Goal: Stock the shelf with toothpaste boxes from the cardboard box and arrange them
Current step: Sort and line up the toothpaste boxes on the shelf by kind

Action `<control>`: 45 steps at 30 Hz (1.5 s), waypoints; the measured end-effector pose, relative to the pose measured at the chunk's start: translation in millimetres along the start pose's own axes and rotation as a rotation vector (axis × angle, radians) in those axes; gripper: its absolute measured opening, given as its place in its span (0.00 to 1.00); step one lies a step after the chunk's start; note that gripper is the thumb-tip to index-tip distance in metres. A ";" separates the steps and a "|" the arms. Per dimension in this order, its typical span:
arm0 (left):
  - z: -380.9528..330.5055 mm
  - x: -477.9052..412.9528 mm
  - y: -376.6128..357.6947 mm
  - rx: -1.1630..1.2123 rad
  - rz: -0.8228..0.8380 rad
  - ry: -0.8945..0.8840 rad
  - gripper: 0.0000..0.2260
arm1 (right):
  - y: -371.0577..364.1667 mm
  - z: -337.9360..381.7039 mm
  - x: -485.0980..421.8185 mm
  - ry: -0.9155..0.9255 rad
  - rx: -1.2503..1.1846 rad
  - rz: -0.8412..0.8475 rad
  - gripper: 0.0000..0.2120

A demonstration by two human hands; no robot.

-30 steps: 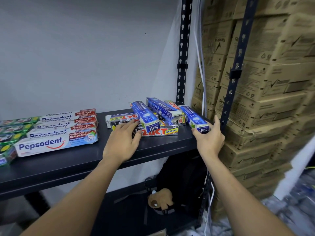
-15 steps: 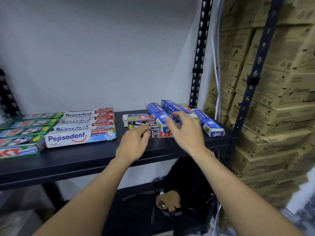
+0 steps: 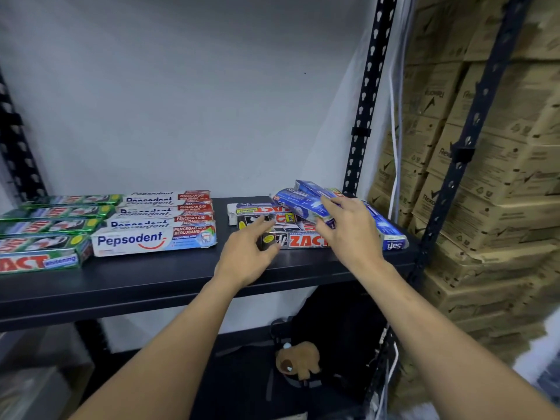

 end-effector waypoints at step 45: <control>-3.4 6.9 6.5 0.024 -0.020 -0.121 0.12 | 29.7 -113.7 27.0 -0.345 -0.084 -0.059 0.24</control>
Point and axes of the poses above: each hand's wrist, its own x-axis away from the middle knuckle, its own y-axis out of the back of the hand, z = x × y, the point moved 8 cm from there along -x, towards the middle knuckle, and after that the axes turned 5 degrees about z, right-handed, at the moved point
